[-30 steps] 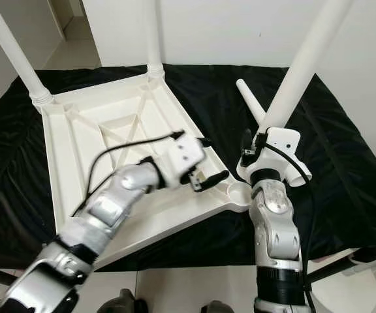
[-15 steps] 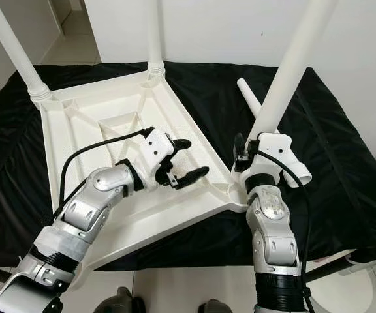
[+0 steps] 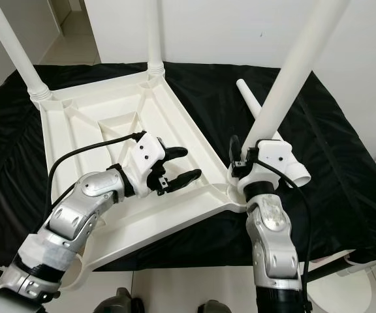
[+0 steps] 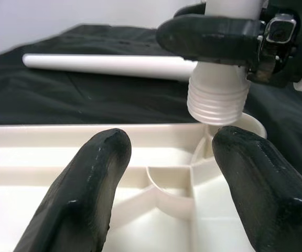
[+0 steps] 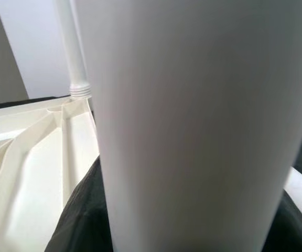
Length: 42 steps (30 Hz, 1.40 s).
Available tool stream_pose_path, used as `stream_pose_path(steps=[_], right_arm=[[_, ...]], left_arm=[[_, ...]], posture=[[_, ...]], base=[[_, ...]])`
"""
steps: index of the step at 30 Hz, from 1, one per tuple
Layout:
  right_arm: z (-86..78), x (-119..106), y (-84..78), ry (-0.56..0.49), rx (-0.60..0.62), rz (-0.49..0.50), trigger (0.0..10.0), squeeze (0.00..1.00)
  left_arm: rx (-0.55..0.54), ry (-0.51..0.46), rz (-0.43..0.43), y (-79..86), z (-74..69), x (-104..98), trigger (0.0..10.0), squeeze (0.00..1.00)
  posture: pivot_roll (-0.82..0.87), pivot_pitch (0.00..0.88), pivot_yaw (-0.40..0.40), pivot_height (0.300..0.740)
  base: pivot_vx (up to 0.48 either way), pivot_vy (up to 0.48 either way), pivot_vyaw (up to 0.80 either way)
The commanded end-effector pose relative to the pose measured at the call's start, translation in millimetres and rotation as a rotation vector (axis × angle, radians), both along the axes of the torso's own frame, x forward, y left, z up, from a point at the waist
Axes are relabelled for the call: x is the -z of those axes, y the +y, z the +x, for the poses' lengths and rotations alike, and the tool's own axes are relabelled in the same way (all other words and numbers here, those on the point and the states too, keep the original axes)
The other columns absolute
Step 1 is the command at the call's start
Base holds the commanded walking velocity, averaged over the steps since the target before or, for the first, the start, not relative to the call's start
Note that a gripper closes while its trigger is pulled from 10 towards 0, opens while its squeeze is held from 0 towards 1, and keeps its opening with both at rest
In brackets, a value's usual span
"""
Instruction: Building children table
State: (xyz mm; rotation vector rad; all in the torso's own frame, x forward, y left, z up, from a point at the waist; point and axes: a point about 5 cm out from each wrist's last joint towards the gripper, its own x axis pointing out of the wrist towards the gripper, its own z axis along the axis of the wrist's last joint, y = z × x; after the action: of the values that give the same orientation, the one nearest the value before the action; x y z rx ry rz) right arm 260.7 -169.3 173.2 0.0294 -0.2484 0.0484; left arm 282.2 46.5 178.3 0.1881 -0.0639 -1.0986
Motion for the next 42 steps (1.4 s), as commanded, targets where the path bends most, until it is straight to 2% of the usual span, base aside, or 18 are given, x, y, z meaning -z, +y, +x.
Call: stream_pose_path(steps=[1, 8, 12, 17, 20, 27, 37, 38, 42], right_arm=[[-5.1, -2.6, 3.0, -0.034, -0.035, -0.004, 10.0, 0.00], [-14.0, 13.9, 0.5, 0.001, -0.067, -0.015, 10.0, 0.00], [-16.5, 22.4, -0.8, 0.019, -0.089, -0.007, 10.0, 0.00], [-14.5, 30.7, -5.5, 0.048, -0.085, -0.015, 10.0, 0.00], [-13.5, 32.9, -8.7, 0.056, -0.080, 0.003, 10.0, 0.00], [-10.6, 39.1, -14.0, 0.071, -0.074, -0.022, 10.0, 0.00], [-11.7, 46.2, -8.4, 0.082, -0.127, -0.082, 10.0, 0.00], [-13.3, 47.7, -4.9, 0.078, -0.160, -0.126, 10.0, 0.00], [-15.5, 51.3, -2.5, 0.083, -0.180, -0.167, 10.0, 0.00]], left_arm=[[0.178, 0.045, 0.022, -2.8, -12.4, 1.1, 10.0, 0.00], [0.233, 0.066, 0.035, 7.8, -22.1, 0.2, 10.0, 0.00], [0.247, 0.115, 0.030, 7.3, -25.6, 0.2, 10.0, 0.00], [0.248, 0.115, 0.016, 4.2, -27.9, -2.3, 10.0, 0.00], [0.244, 0.129, 0.024, 3.6, -28.7, -0.8, 10.0, 0.00], [0.218, 0.134, 0.046, 5.0, -30.6, 5.3, 10.0, 0.00], [0.192, 0.152, -0.003, 0.7, -27.0, -2.2, 10.0, 0.00], [0.191, 0.149, -0.003, 0.8, -26.6, -3.8, 10.0, 0.00], [0.189, 0.149, -0.007, 0.8, -25.6, -4.9, 10.0, 0.00]], posture=[[-0.02, 0.001, -0.013, 0.740], [-0.02, 0.004, -0.012, 0.740], [-0.02, 0.003, -0.011, 0.740], [-0.02, 0.007, -0.009, 0.740], [-0.02, 0.009, -0.011, 0.740], [-0.02, 0.018, -0.005, 0.740], [-0.02, 0.022, 0.011, 0.740], [-0.02, 0.027, 0.015, 0.740], [-0.02, 0.029, 0.019, 0.740]], base=[[0.000, 0.000, 0.00], [0.000, 0.000, 0.00], [0.000, 0.000, 0.00], [0.000, 0.000, 0.00], [0.000, 0.000, 0.00], [0.000, 0.000, 0.00], [0.000, 0.000, 0.00], [0.000, 0.000, 0.00], [0.000, 0.000, 0.00]])
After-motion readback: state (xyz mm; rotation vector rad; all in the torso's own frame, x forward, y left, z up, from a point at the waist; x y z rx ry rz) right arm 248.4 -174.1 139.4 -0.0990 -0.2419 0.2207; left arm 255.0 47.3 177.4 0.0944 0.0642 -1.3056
